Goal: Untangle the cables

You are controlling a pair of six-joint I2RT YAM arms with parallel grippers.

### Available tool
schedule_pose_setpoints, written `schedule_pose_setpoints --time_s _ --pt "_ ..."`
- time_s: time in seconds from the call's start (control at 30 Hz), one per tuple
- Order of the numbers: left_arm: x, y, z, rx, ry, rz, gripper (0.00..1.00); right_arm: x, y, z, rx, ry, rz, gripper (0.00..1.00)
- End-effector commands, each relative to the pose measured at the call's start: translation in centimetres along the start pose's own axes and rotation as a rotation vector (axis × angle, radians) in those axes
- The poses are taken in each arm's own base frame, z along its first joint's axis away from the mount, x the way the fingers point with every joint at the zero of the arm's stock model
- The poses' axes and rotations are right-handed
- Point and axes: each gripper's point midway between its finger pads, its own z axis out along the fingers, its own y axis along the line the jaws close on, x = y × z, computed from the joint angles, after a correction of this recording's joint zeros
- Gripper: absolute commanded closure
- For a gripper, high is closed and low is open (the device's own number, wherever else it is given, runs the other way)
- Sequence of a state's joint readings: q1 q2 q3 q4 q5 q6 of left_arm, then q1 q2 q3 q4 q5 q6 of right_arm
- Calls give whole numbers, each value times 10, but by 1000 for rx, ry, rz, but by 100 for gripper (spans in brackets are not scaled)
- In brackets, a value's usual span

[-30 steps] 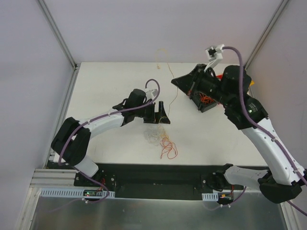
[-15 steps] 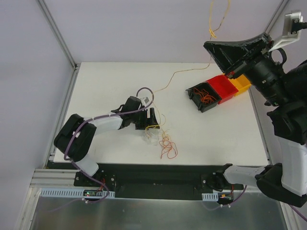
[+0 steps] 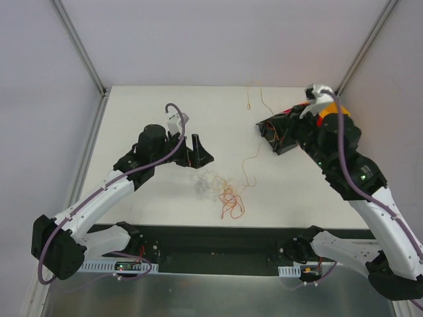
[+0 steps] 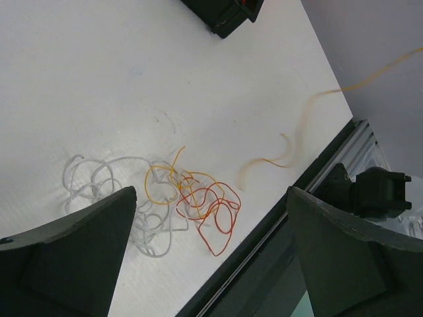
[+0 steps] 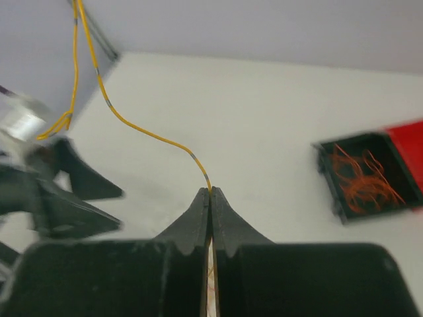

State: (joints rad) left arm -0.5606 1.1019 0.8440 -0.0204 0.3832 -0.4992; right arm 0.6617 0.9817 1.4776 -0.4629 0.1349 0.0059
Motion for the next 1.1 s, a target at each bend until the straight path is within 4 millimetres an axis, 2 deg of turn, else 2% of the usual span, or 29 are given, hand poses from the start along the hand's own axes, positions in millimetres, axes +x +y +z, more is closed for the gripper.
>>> schedule_pose_setpoints --time_s 0.0,0.07,0.17,0.3,0.37,0.47,0.57,0.7,0.8,0.93,1.07 --pt "-27 -15 -25 -1 -44 90 4 79 -76 -2 313 143 -106 100" --pt "-41 -23 -31 10 -63 112 1 117 -97 -3 395 229 -130 100" --pt "-63 -47 -37 77 -32 172 1 176 -119 -8 463 399 -163 99" --pt "-93 -78 -51 137 -55 263 1 249 -141 -26 573 730 -207 97" --pt "-103 -88 -57 160 -75 306 1 280 -143 -33 575 906 -216 96" --pt "-108 -90 -57 167 -73 341 1 310 -134 -30 511 1046 -196 94" --pt "-96 -75 -48 136 -42 340 1 326 -123 -19 454 1113 -155 93" --pt "-72 -42 -34 55 13 334 1 335 -123 2 440 1129 -168 92" --pt "-70 -23 -32 -28 9 351 1 336 -126 15 450 1129 -187 92" --pt "-73 -17 -36 -68 -12 364 1 339 -131 27 450 1096 -159 92" --pt "-76 -15 -40 -91 -31 373 1 345 -141 29 480 1127 -144 84"
